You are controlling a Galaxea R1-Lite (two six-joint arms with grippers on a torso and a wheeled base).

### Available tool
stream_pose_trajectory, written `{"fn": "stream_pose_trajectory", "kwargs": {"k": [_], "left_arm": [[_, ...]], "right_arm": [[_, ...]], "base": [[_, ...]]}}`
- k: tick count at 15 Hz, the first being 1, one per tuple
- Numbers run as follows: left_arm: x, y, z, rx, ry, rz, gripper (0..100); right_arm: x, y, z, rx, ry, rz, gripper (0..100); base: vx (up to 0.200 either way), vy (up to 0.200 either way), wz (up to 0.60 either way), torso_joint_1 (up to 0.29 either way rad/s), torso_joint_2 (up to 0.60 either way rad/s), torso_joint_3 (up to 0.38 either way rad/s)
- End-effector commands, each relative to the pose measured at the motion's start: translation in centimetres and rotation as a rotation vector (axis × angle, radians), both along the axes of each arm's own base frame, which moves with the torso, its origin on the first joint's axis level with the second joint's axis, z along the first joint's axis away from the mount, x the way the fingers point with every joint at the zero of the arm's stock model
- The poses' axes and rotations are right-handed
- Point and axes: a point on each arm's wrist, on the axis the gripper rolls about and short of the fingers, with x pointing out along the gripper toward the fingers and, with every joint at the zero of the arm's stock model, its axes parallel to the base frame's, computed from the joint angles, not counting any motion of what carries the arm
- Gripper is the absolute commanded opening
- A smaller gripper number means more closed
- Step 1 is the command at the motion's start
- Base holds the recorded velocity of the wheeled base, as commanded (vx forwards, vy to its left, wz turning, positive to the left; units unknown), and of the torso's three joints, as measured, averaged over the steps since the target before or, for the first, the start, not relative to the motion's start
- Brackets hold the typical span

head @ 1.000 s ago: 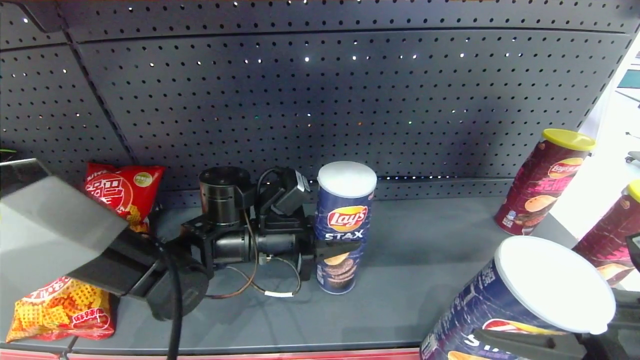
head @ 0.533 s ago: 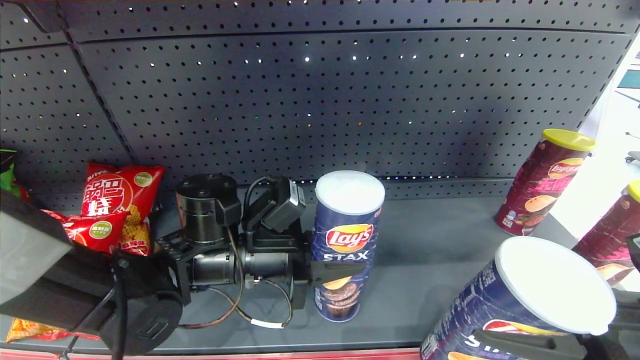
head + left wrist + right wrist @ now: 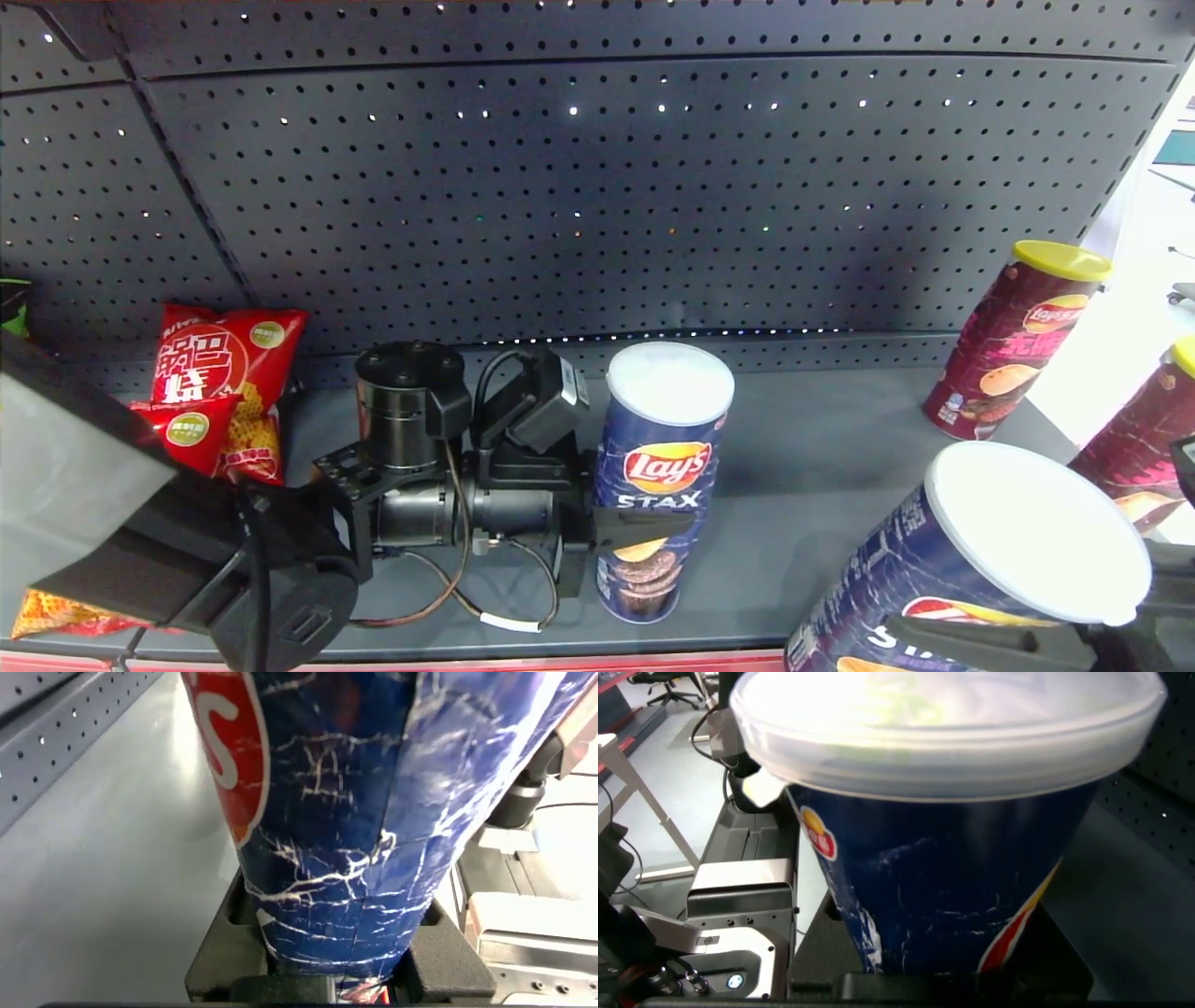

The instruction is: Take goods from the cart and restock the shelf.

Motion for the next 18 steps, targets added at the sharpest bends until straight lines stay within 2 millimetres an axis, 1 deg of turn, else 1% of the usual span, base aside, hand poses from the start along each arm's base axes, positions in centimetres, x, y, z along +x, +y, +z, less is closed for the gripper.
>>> {"fn": "stream_pose_trajectory", "kwargs": {"k": [1,8,9,11,16,18], "left_arm": [[-0.1,-0.2,-0.7,0.013,0.017,-0.006,0],[-0.4,-0.1,-1.7,0.038,0.044,-0.003,0],[-0.5,0.1,-2.0,0.045,0.052,-0.002,100],[-0.7,0.2,-2.2,0.053,0.060,0.001,100],[-0.8,0.4,-2.1,0.048,0.056,0.003,100],[-1.2,0.8,-2.1,0.052,0.059,0.006,100]], "right_arm": [[0.0,0.0,0.0,0.000,-0.002,0.000,0],[-0.1,-0.1,0.0,0.000,-0.002,0.000,0],[-0.1,-0.1,0.0,0.000,-0.002,0.000,0],[-0.1,-0.1,0.0,0.000,-0.002,0.000,0],[-0.1,-0.1,0.0,0.001,-0.003,0.000,0],[-0.1,0.0,0.0,0.000,-0.002,0.000,0]], "base": [[0.000,0.000,0.00,0.000,0.00,0.000],[0.000,0.000,0.00,0.000,0.00,0.000],[0.000,0.000,0.00,0.000,0.00,0.000],[0.000,0.000,0.00,0.000,0.00,0.000],[0.000,0.000,0.00,0.000,0.00,0.000],[0.000,0.000,0.00,0.000,0.00,0.000]]}}
